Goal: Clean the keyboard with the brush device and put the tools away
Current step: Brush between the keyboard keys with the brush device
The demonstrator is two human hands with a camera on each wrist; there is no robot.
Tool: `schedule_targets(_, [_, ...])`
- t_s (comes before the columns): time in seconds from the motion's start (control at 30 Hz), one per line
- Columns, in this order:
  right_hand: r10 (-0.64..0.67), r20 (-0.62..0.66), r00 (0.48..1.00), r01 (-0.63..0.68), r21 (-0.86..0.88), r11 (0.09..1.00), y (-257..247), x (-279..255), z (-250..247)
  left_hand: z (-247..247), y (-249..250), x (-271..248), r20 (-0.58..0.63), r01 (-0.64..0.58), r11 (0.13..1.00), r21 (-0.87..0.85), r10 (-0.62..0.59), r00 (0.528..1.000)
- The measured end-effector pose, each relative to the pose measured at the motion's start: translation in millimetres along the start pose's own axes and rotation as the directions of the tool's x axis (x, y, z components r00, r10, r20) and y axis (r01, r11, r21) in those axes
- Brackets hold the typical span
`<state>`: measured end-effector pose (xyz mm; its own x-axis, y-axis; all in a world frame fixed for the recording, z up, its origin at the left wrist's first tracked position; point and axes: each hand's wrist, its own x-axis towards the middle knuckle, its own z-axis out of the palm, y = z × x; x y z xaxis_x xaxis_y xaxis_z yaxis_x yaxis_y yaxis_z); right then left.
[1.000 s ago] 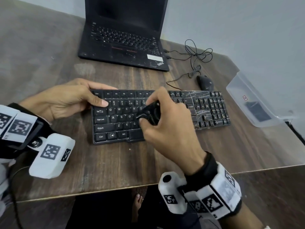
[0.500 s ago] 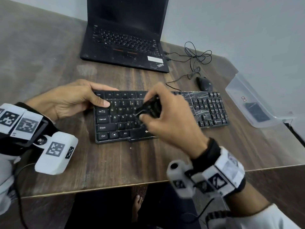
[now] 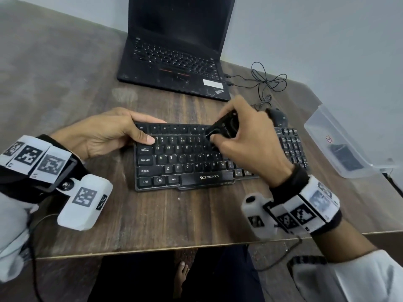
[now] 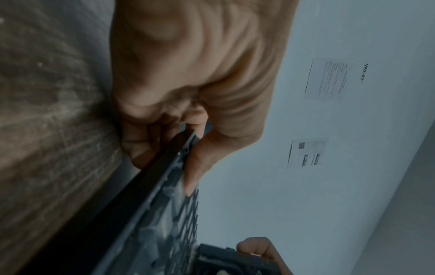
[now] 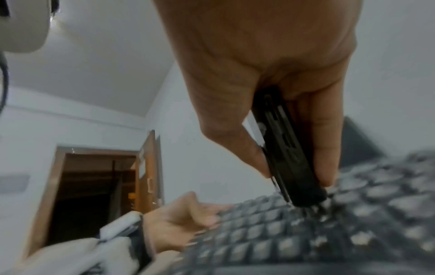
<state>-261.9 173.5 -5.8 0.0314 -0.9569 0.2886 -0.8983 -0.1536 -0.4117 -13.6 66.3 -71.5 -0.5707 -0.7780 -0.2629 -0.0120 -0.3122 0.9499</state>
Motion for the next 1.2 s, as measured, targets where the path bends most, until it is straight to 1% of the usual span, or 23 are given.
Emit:
schedule_targets(0.07, [-0.078,0.079,0.994,0.079,-0.009,0.997,-7.8,-5.4,7.5,-0.3,-0.5,-0.2,-0.003,0.007,1.0,0.017,-0.007,1.0])
schedule_targets(0.1, [-0.075,0.088,0.993,0.076,-0.01,0.997,-7.1,-3.8,7.7,-0.6,-0.1,0.1,-0.003,0.011,1.0,0.022,-0.011,1.0])
schedule_targets(0.2, [0.075,-0.008,0.997,-0.075,0.021,0.997,6.8,8.9,-3.9,0.3,-0.1,-0.3,-0.005,0.018,1.0,0.026,-0.018,1.0])
schedule_targets(0.23, [0.082,-0.02,0.996,-0.082,0.007,0.997,9.0,9.5,-5.7,0.8,-0.3,-0.5,-0.008,0.018,1.0,0.026,-0.017,1.0])
schedule_targets(0.3, [0.015,0.043,0.999,-0.015,-0.018,1.0,2.4,2.7,-1.7,1.3,0.3,-1.4,-0.013,0.016,1.0,0.025,-0.015,1.0])
schedule_targets(0.33, [-0.011,0.097,0.995,0.01,0.011,1.0,-4.1,-2.5,2.2,1.3,0.5,-1.6,-0.009,0.018,1.0,0.025,-0.018,1.0])
schedule_targets(0.37, [-0.021,0.148,0.989,0.013,0.054,0.998,-7.2,-6.3,4.0,1.7,0.4,-1.3,-0.005,0.024,0.999,0.024,-0.024,1.0])
schedule_targets(0.4, [-0.014,0.17,0.985,0.0,0.077,0.997,-7.6,-6.6,3.8,1.9,0.6,-1.1,-0.003,0.029,0.999,0.025,-0.029,1.0])
schedule_targets(0.43, [0.013,0.153,0.988,-0.025,0.076,0.997,-4.9,-3.6,1.7,1.8,0.9,-1.3,-0.001,0.033,0.999,0.024,-0.033,0.999])
schedule_targets(0.5, [0.075,0.058,0.996,-0.078,0.049,0.996,1.3,3.8,-3.7,2.1,1.0,-2.3,0.003,0.035,0.999,0.022,-0.035,0.999])
schedule_targets(0.53, [0.08,0.014,0.997,-0.081,0.025,0.996,1.6,5.2,-3.5,2.2,0.6,-2.0,0.004,0.033,0.999,0.02,-0.033,0.999])
schedule_targets(0.57, [0.063,0.0,0.998,-0.063,0.005,0.998,-2.4,4.0,-0.7,2.1,0.4,-2.1,0.003,0.031,0.999,0.02,-0.031,1.0])
schedule_targets(0.67, [-0.057,0.072,0.996,0.061,-0.047,0.997,-19.6,-4.3,12.2,1.6,0.4,-2.2,0.002,0.03,0.999,0.035,-0.03,1.0])
schedule_targets(0.7, [-0.052,0.082,0.995,0.056,-0.045,0.997,-19.3,-2.6,11.1,1.5,0.4,-1.8,0.005,0.032,0.999,0.037,-0.032,0.999])
schedule_targets(0.8, [0.088,0.02,0.996,-0.088,-0.016,0.996,-6.5,11.3,-2.8,2.0,-0.3,-1.2,0.012,0.031,0.999,0.028,-0.031,0.999])
schedule_targets(0.83, [0.109,0.007,0.994,-0.109,-0.019,0.994,-4.2,13.4,-4.8,2.3,-0.5,-0.6,0.007,0.03,0.999,0.024,-0.03,1.0])
schedule_targets(0.9, [0.06,0.046,0.997,-0.06,0.007,0.998,-12.7,9.3,1.5,2.5,-0.6,-0.3,-0.002,0.028,0.999,0.017,-0.028,1.0])
schedule_targets(0.97, [-0.063,0.135,0.989,0.056,0.052,0.997,-27.3,1.5,13.9,0.8,-1.5,0.4,0.007,0.041,0.999,0.03,-0.041,0.999])
schedule_targets(1.0, [-0.096,0.17,0.981,0.087,0.061,0.994,-30.6,0.5,16.1,-0.7,-2.2,0.7,0.016,0.05,0.998,0.043,-0.05,0.999])
schedule_targets(1.07, [-0.056,0.156,0.986,0.052,0.029,0.998,-25.3,9.0,11.2,-2.8,-2.8,0.8,0.028,0.061,0.996,0.057,-0.063,0.998])
schedule_targets(1.13, [0.043,0.067,0.997,-0.041,-0.024,0.999,-15.6,19.4,0.6,-3.2,-3.3,2.1,0.017,0.06,0.996,0.06,-0.061,0.998])
schedule_targets(1.17, [0.071,0.031,0.997,-0.069,-0.05,0.996,-12.0,21.1,-2.5,-2.4,-3.4,2.2,0.01,0.058,0.996,0.061,-0.058,0.998])
schedule_targets(1.2, [0.069,0.023,0.997,-0.067,-0.055,0.996,-11.5,20.7,-2.6,-1.1,-2.8,1.8,0.002,0.053,0.997,0.063,-0.053,0.999])
